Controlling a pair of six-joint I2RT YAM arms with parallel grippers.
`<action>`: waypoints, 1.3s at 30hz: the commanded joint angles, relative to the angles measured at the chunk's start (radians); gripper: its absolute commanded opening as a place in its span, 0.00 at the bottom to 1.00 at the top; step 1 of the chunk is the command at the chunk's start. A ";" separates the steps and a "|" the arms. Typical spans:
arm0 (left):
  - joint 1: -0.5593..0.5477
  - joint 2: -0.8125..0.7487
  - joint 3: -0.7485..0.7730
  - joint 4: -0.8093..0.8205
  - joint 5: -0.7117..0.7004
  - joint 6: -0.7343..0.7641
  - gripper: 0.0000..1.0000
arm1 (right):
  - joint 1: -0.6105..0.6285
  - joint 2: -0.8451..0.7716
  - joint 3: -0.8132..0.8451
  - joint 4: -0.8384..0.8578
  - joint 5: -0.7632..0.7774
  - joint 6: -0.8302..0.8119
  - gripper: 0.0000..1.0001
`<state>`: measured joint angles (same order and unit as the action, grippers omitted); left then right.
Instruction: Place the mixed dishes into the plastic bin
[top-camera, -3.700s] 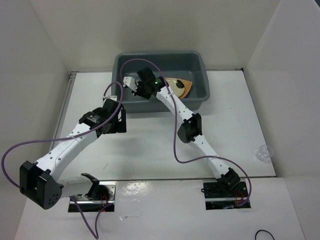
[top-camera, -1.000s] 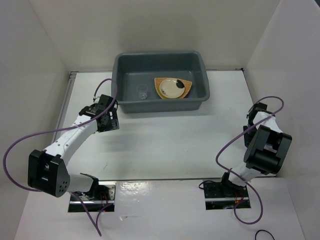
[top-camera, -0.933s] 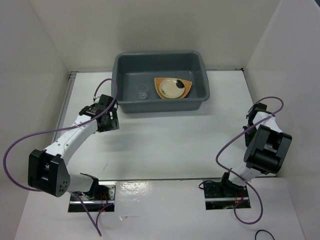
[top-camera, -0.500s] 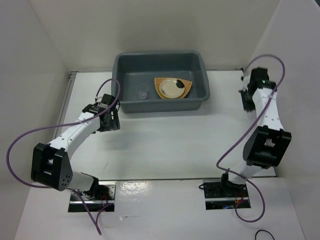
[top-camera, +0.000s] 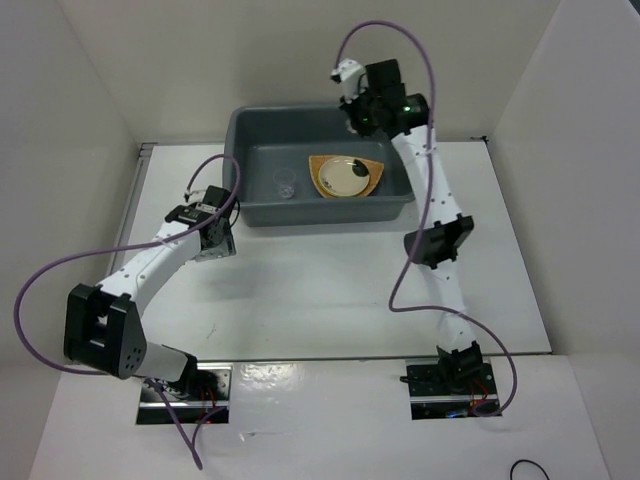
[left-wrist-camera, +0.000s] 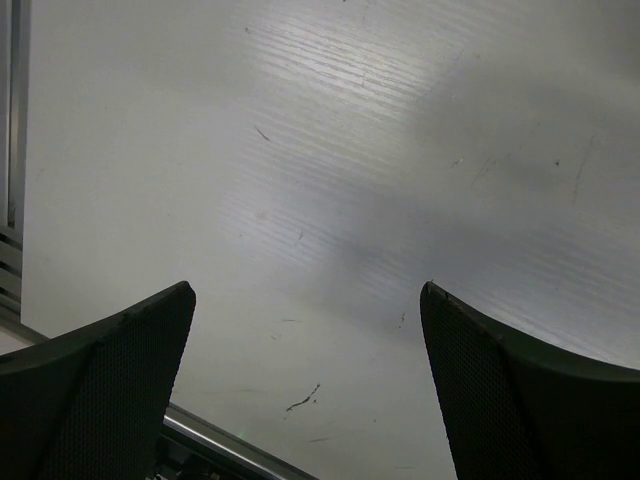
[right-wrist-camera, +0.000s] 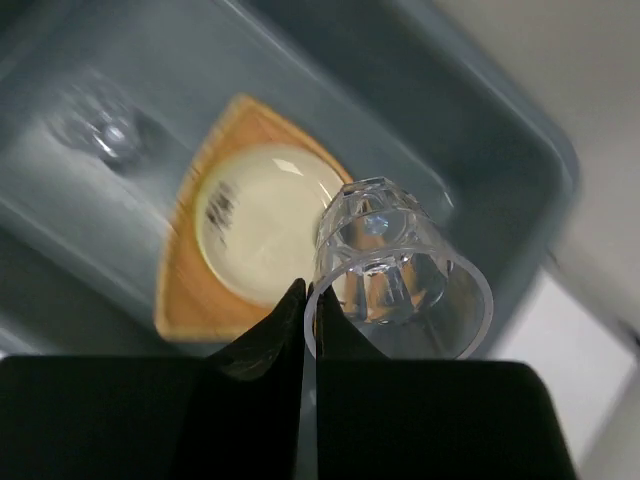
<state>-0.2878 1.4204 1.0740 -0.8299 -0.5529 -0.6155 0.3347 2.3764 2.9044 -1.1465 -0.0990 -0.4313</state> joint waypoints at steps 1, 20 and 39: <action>-0.002 -0.084 0.032 -0.021 -0.055 -0.047 1.00 | 0.091 0.121 0.199 -0.107 -0.074 -0.036 0.00; -0.002 -0.121 0.023 -0.049 -0.084 -0.084 1.00 | 0.231 0.320 0.056 -0.122 -0.329 -0.248 0.01; -0.002 -0.112 0.023 -0.049 -0.074 -0.084 1.00 | 0.250 0.438 0.234 -0.108 -0.274 -0.302 0.52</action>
<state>-0.2878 1.3052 1.0740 -0.8719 -0.6090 -0.6857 0.5735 2.8162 3.0489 -1.2518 -0.3634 -0.7242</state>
